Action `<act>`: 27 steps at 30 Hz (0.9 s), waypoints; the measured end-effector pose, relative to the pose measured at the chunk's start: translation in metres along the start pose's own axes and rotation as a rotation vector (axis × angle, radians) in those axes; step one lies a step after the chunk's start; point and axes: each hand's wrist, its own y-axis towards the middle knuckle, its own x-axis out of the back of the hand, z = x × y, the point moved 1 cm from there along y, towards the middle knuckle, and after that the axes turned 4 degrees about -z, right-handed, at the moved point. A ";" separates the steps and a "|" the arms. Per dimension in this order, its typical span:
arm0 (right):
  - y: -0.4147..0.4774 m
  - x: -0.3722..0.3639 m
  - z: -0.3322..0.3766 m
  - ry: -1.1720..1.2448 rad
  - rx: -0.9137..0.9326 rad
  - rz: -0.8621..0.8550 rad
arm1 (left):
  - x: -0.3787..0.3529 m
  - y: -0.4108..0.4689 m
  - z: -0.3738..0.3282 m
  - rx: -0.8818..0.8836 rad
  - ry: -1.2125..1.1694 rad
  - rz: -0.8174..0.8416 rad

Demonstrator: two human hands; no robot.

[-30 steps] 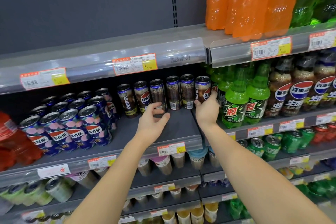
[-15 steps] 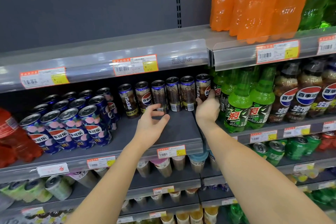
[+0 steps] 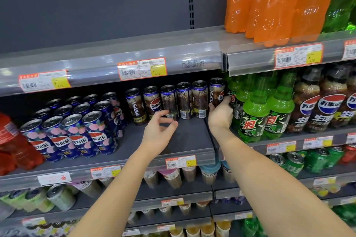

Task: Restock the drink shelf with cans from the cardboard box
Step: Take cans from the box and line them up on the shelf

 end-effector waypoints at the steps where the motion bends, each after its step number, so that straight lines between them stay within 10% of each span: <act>1: 0.000 -0.001 -0.001 0.000 0.011 0.001 | 0.000 0.001 0.001 0.005 -0.002 -0.002; 27: -0.008 -0.003 -0.012 0.053 0.021 0.113 | 0.002 -0.006 -0.001 0.014 -0.036 -0.019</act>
